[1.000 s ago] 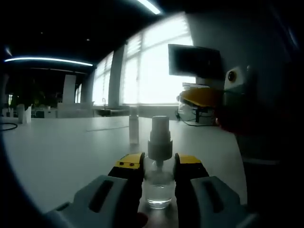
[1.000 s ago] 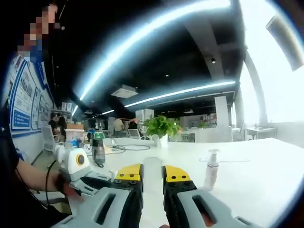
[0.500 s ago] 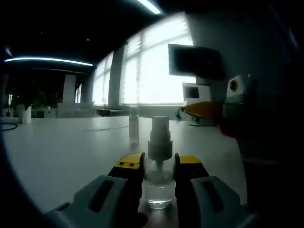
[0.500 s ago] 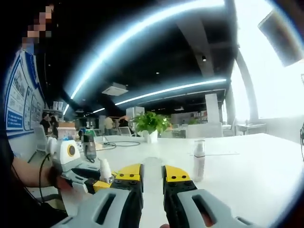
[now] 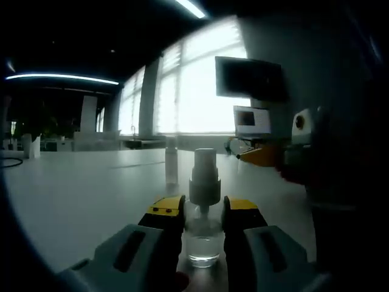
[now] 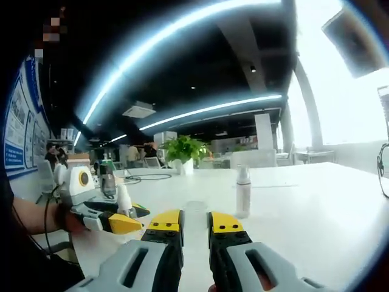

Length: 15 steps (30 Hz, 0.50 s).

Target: Clamp pump bottle remove cover press pump head put on cover

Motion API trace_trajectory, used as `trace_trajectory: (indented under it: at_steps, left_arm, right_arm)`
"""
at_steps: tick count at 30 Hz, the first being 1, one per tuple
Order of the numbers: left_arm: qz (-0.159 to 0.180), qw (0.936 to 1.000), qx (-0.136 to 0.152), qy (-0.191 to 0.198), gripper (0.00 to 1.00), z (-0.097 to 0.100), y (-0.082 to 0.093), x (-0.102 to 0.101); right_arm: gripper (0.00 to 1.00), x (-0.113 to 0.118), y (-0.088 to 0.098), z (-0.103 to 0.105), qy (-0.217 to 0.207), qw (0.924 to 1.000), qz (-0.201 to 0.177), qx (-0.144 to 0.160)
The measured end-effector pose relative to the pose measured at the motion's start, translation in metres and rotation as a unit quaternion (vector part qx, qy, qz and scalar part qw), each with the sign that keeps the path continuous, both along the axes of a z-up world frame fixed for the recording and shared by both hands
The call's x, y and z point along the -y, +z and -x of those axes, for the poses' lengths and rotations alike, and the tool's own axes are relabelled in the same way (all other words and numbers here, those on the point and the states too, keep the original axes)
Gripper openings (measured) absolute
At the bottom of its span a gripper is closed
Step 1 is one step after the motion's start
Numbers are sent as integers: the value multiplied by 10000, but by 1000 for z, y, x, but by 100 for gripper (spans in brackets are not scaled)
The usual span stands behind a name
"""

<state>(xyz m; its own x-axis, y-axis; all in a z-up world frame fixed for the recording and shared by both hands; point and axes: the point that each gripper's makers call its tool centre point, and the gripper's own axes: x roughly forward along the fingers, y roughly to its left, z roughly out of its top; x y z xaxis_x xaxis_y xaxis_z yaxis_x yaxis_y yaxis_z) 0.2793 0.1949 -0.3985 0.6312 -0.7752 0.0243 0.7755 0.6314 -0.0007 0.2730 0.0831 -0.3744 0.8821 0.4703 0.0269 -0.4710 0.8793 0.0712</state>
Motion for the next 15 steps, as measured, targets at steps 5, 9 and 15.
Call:
trace_trajectory:
  at_steps: [5,9,15]
  left_arm:
    - [0,10000,2,0,16,0,0,0]
    - [-4,10000,4,5,16,0,0,0]
    - [-8,10000,11,21,16,-1,0,0]
  right_arm:
    - [11,2,-9,-1,-78,9998,109,-117]
    - [11,2,-25,-4,-49,9988,406,-282]
    - [11,4,-34,-4,-39,9983,371,-452]
